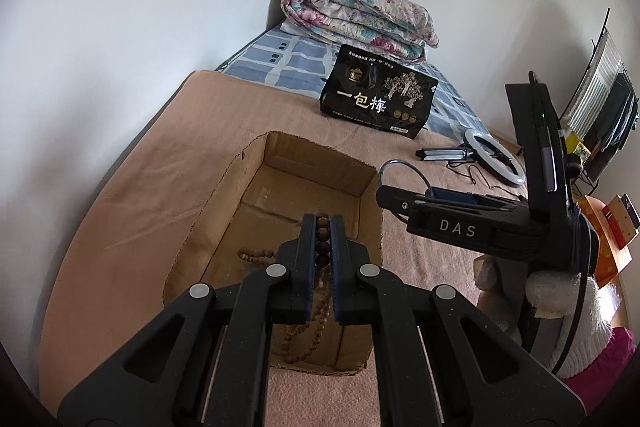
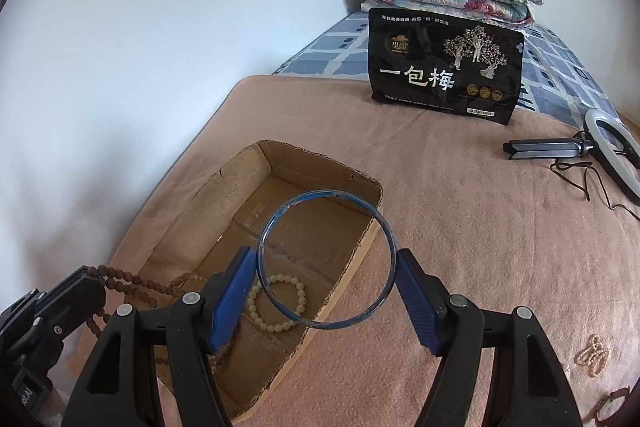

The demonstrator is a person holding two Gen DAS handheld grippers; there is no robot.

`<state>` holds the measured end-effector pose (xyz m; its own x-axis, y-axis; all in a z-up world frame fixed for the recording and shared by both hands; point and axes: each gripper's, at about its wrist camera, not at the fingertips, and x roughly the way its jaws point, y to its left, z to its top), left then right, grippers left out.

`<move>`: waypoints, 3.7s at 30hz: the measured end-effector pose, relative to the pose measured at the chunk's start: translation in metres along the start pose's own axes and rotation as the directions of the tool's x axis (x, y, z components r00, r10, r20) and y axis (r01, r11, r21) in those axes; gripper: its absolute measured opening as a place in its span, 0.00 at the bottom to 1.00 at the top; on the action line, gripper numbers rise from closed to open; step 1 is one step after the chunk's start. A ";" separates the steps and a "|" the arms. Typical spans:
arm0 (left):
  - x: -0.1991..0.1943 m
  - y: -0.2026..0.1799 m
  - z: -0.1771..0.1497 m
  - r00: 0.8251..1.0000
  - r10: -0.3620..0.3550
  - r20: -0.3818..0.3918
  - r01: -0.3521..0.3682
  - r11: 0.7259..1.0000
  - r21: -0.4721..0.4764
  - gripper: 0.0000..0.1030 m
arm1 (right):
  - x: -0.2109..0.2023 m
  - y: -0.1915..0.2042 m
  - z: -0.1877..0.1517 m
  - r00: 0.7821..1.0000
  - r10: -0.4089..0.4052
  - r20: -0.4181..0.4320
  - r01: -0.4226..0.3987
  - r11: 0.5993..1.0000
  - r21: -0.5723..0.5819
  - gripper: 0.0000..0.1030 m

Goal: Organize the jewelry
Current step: 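Carry the necklace and bangle in both tools over the cardboard box, then open both tools to drop the necklace and bangle into the box, then move both tools away from the box toward the pearl jewelry on the blanket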

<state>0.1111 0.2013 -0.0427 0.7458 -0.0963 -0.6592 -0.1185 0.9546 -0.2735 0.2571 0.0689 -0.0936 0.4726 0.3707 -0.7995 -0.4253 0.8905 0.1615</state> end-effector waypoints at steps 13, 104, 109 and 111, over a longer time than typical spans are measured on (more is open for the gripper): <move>0.043 0.017 -0.013 0.991 0.054 -0.122 -0.057 0.998 -0.026 0.04 | 0.029 0.012 0.004 1.000 0.003 -0.026 -0.003 1.000 -0.021 0.71; 0.032 -0.208 -0.046 0.979 -0.161 -0.128 0.190 0.945 0.267 0.32 | -0.201 -0.250 -0.112 0.935 -0.302 0.184 0.259 0.939 0.227 1.00; 0.044 -0.220 -0.057 0.971 -0.165 -0.171 0.210 0.935 0.287 0.32 | -0.196 -0.269 -0.121 0.948 -0.288 0.134 0.248 0.935 0.253 1.00; 0.049 -0.224 -0.062 0.968 -0.166 -0.186 0.217 0.930 0.298 0.32 | -0.193 -0.274 -0.122 0.954 -0.274 0.119 0.237 0.936 0.261 1.00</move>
<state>0.1333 -0.0350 -0.0568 0.6198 -0.3042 -0.7234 0.2467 0.9506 -0.1883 0.1886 -0.2783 -0.0540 0.6597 0.1407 -0.7382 -0.0851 0.9900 0.1126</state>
